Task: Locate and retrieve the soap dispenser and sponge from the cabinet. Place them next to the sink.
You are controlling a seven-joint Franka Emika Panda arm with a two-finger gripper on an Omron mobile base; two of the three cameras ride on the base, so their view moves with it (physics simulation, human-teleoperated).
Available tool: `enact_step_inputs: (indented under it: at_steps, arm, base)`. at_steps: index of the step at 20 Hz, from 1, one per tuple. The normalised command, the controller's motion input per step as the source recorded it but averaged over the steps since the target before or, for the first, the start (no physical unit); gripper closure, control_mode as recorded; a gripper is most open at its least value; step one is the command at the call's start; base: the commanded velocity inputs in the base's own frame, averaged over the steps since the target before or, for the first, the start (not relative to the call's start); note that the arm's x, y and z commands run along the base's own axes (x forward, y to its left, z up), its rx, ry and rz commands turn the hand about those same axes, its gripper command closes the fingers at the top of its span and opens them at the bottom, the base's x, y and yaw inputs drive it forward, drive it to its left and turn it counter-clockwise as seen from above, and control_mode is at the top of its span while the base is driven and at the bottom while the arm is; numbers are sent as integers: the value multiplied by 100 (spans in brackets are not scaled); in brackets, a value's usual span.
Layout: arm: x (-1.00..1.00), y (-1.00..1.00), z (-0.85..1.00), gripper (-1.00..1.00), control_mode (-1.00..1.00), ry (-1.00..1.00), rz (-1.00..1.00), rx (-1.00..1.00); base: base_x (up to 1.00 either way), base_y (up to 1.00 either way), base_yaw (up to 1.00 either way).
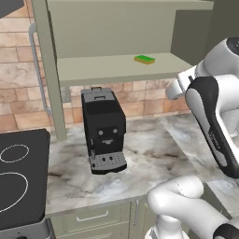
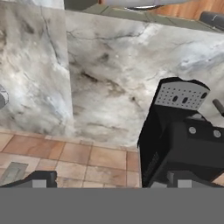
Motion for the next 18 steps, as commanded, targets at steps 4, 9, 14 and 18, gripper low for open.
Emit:
enact_step_inputs:
  at_steps: [4, 9, 14, 18]
  arm:
    - [31, 0, 8, -100, -100, -14, 0, 0]
    - [25, 3, 10, -100, -100, -16, 0, 0]
    - [15, 1, 23, -100, -100, -8, 0, 0]
    - [13, 0, 26, -100, -100, -3, 0, 0]
  base:
    - [0, 0, 0]
    - [0, 0, 0]
    - [0, 0, 0]
    - [0, 0, 0]
